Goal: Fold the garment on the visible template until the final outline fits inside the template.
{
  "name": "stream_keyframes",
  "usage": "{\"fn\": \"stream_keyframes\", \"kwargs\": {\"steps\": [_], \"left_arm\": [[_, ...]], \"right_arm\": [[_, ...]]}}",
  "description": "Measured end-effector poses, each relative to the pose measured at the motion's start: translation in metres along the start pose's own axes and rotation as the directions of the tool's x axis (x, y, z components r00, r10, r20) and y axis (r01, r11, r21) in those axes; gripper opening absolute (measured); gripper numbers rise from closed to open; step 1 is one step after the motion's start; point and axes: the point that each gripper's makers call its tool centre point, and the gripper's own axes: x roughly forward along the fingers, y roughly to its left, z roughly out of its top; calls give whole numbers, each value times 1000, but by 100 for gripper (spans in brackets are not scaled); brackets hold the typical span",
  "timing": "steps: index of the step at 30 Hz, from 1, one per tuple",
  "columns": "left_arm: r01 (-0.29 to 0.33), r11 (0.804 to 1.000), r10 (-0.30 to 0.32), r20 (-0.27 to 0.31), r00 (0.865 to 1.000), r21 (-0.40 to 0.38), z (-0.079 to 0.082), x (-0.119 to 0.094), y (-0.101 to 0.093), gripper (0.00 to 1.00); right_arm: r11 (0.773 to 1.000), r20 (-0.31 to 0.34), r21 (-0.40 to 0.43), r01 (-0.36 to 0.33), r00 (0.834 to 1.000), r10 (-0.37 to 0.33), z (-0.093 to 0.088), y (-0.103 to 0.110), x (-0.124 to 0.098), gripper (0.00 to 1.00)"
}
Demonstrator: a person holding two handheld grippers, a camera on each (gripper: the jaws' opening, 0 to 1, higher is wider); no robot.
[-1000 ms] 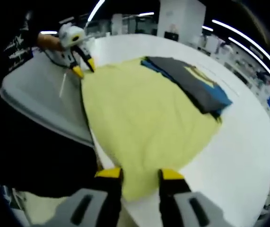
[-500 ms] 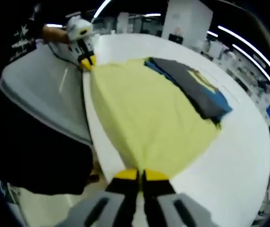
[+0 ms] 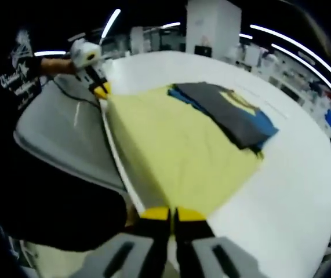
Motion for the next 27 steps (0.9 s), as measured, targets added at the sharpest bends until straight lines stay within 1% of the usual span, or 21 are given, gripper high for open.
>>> {"fn": "stream_keyframes", "kwargs": {"steps": [3,6,9,12,16,19,20,21,22,24,27], "left_arm": [[2,1000,-2,2,1000,-4,0,-7,-4,1],[25,1000,-25,6,1000,5,1,-13,-12,1],[41,999,-41,-1,999,7,0,-16,-17,1],[49,999,-49,-7,999,12,-1,-18,-21,1],[63,998,-63,-15,998,-1,-1,-20,-26,0],[71,997,-71,-23,997,7,-1,-22,-30,0],[75,997,-75,-25,997,14,-1,-23,-31,0],[98,995,-97,-23,995,29,0,-26,-36,0],[107,994,-106,-23,994,32,1,-27,-38,0],[110,994,-109,-19,994,26,2,-32,-39,0],[120,993,-119,-20,993,16,2,-38,-41,0]], "right_arm": [[1000,11,8,-13,1000,13,3,4,-6,0],[999,11,14,-29,1000,29,3,6,-10,0],[998,5,22,-51,999,51,1,10,-15,0],[998,-4,20,-61,998,61,0,12,-17,0],[997,-12,33,-75,997,75,-1,15,-23,0],[995,-23,46,-91,995,92,-2,18,-25,0],[994,-28,48,-100,994,102,-2,20,-26,0],[993,-34,49,-106,994,108,-3,21,-27,0],[992,-47,45,-119,991,122,-3,24,-29,0],[989,-59,30,-143,988,145,-3,29,-33,0],[984,-62,32,-175,982,177,1,34,-40,0]]}}
